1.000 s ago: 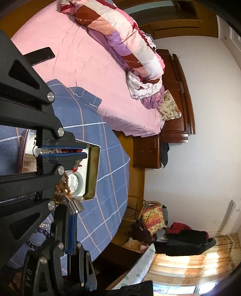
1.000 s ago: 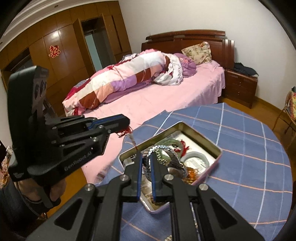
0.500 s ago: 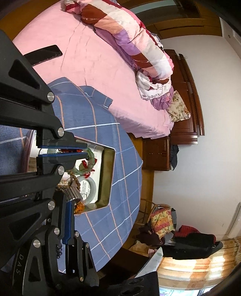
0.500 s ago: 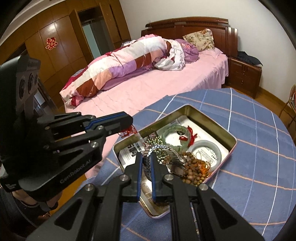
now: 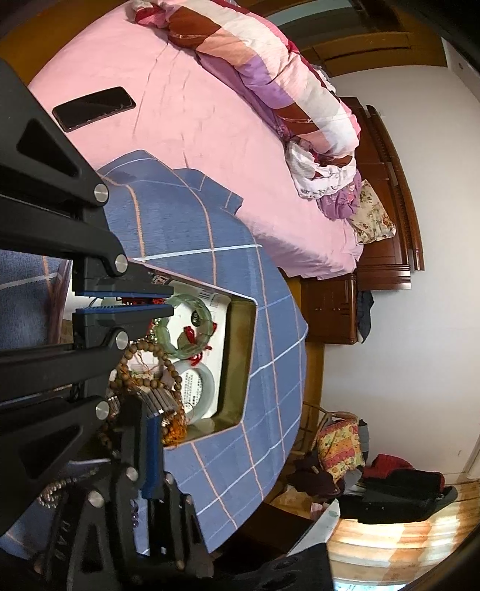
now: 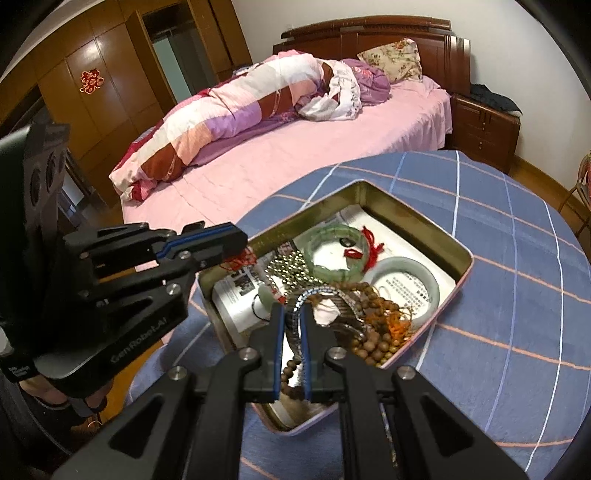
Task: Organize jewelry
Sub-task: 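Open both tools to drop the watch and tasseled piece into the tin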
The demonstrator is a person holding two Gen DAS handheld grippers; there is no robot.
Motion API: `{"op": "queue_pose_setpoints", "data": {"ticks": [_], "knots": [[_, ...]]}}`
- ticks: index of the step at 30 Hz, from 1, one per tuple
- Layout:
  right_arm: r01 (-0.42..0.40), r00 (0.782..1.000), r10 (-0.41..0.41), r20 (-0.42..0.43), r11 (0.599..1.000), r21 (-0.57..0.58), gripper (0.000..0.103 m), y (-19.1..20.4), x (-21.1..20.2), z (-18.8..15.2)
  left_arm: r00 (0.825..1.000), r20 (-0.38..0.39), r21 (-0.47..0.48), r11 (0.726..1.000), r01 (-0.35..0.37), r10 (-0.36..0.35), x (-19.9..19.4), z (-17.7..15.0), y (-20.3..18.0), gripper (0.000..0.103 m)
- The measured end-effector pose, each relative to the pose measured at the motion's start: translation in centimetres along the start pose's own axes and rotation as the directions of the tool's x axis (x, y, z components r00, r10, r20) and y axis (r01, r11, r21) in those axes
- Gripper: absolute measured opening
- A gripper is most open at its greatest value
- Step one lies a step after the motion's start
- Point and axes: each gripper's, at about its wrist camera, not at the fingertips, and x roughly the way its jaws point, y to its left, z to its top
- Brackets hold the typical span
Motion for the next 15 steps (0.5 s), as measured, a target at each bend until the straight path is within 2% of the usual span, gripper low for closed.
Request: {"op": "queue_pose_setpoints", "data": {"ticks": [7, 10, 13, 14, 15], "knots": [[-0.003, 0.999, 0.003, -0.034, 1.0, -0.002, 0.011, -1.1, 0.4, 0.0, 1.0, -0.019, 0.023, 1.0, -0.013, 0.014, 0.8, -0.7, -0.7, 0.002], [-0.043, 0.999, 0.044, -0.032, 0.999, 0.024, 0.018, -1.8, 0.5, 0.1, 0.999, -0.036, 0.031, 0.999, -0.015, 0.016, 1.1, -1.0, -0.9, 0.003], [-0.057, 0.998, 0.058, -0.011, 0.997, 0.052, 0.04, -2.5, -0.2, 0.2, 0.999, -0.049, 0.032, 0.999, -0.015, 0.017, 0.9, -1.1, -1.0, 0.004], [-0.056, 0.998, 0.056, 0.001, 0.997, 0.057, 0.052, -2.7, -0.6, 0.2, 0.999, -0.046, 0.033, 0.999, -0.015, 0.017, 0.7, -1.1, -1.1, 0.005], [-0.053, 0.999, 0.052, 0.012, 0.997, 0.061, 0.055, -2.9, -1.0, 0.2, 0.999, -0.041, 0.034, 0.999, -0.017, 0.018, 0.5, -1.1, -1.1, 0.006]]}}
